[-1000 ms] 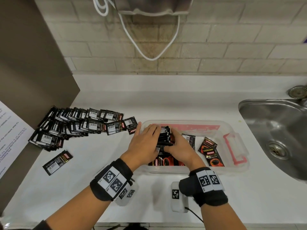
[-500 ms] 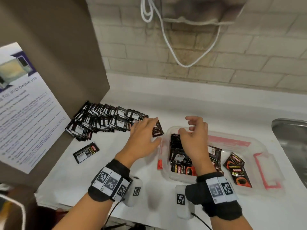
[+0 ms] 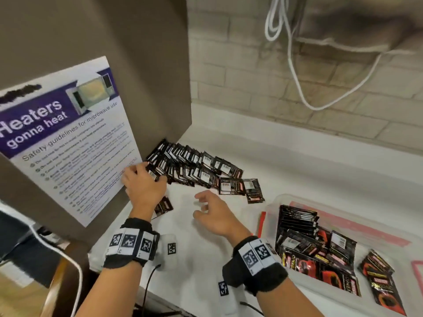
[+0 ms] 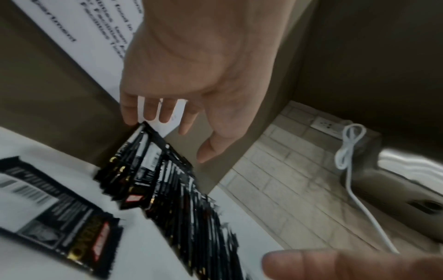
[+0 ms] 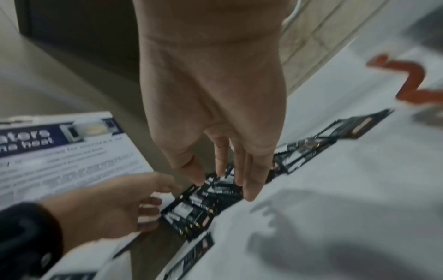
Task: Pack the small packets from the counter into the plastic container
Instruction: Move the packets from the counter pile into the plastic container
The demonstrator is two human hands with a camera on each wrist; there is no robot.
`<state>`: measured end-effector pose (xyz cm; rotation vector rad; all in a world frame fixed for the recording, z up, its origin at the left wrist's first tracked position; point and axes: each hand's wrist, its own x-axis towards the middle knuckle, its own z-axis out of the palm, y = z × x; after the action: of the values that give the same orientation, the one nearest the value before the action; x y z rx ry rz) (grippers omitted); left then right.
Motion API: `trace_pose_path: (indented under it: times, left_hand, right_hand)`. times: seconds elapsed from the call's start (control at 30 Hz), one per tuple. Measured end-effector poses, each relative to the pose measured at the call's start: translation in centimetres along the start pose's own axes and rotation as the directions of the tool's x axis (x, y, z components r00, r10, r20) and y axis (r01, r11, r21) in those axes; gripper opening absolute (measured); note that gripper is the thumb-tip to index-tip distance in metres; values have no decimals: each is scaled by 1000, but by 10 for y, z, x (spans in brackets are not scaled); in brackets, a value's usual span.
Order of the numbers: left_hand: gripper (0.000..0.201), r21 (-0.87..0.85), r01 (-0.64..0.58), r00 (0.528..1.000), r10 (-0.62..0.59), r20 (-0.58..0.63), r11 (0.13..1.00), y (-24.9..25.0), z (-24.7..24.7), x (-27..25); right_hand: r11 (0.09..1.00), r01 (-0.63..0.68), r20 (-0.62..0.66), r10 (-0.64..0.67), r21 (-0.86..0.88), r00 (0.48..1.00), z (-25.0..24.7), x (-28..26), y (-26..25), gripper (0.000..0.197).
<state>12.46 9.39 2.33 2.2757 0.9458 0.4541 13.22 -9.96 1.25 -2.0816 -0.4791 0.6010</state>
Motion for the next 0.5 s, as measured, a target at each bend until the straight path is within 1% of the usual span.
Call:
trace_pose_path:
  times: [0.07,0.13,0.23,0.3,0.4,0.5]
  left_hand:
    - [60,2,-8,1000,8,-6,1000,-4,1,6]
    - [61,39,-27,1000,27,-7,999,-5,4,8]
    - [65,93,-40,999,41,-16,995,-7,8,10]
    - [69,138,-47,999,50,-20,989,-8,9,12]
    - [70,223,-35,999,40,-20,974,-8,11,11]
    - [72,184,-9,1000,10,-1,983,-8,16,8]
  right_hand:
    - [999,-1,77,4,-41,997,18,16,-4,53]
    - [998,14,133,-5,-65,991,35,32,-9,63]
    - [991,73,146,-56,-110,988,55,53,-17,73]
    - [983,128,126,-111,-134,986,65,65,-18,72]
    - [970,171,89,-157,-172,984,75,79,-16,70]
    - [951,229,96,-214,-209,972,82,89,-10,63]
